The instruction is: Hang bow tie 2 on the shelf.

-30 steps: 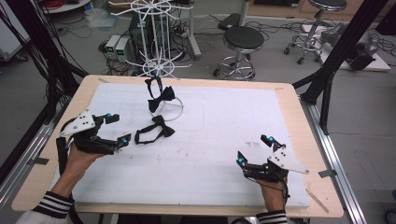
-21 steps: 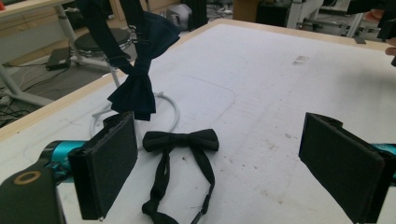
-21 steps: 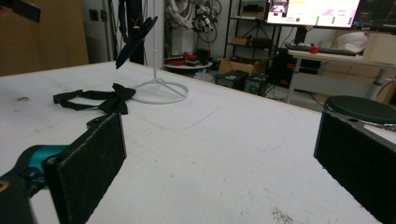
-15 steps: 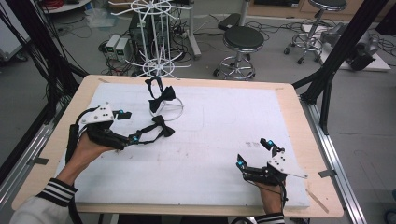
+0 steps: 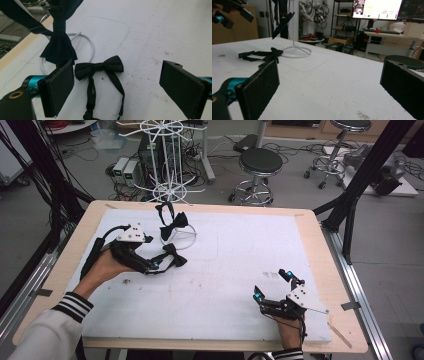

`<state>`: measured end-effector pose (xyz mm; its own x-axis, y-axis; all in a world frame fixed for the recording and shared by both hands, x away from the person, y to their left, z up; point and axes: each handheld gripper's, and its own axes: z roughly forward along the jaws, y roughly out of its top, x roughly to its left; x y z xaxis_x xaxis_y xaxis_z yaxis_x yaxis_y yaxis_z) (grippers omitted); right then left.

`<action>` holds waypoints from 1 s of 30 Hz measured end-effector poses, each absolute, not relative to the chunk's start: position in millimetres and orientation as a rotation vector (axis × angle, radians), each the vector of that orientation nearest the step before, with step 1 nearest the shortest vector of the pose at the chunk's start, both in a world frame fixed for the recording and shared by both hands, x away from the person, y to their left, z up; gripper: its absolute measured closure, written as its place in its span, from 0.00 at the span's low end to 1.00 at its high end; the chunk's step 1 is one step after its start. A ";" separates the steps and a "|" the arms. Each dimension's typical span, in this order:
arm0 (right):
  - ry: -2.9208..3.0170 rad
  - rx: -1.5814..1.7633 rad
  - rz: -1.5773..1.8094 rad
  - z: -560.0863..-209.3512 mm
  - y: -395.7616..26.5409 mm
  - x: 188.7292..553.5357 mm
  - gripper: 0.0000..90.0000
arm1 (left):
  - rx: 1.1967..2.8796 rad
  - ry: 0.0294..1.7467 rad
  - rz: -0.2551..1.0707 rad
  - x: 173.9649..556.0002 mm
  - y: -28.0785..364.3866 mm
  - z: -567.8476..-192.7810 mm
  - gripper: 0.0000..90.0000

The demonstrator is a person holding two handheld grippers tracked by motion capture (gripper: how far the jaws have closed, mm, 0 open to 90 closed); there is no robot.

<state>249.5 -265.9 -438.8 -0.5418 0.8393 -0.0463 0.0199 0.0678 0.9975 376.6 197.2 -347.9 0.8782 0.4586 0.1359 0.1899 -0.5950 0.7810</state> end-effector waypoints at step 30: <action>1.666 0.869 1.575 -450.9 -268.0 257.1 0.02 | 2.454 0.333 0.336 418.6 145.2 -367.4 0.20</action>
<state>257.1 -268.0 -450.9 -0.5486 0.8356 -0.0290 0.0181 0.0466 0.9987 418.6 145.2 -367.4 0.9354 0.3162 0.1581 0.1548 -0.7685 0.6209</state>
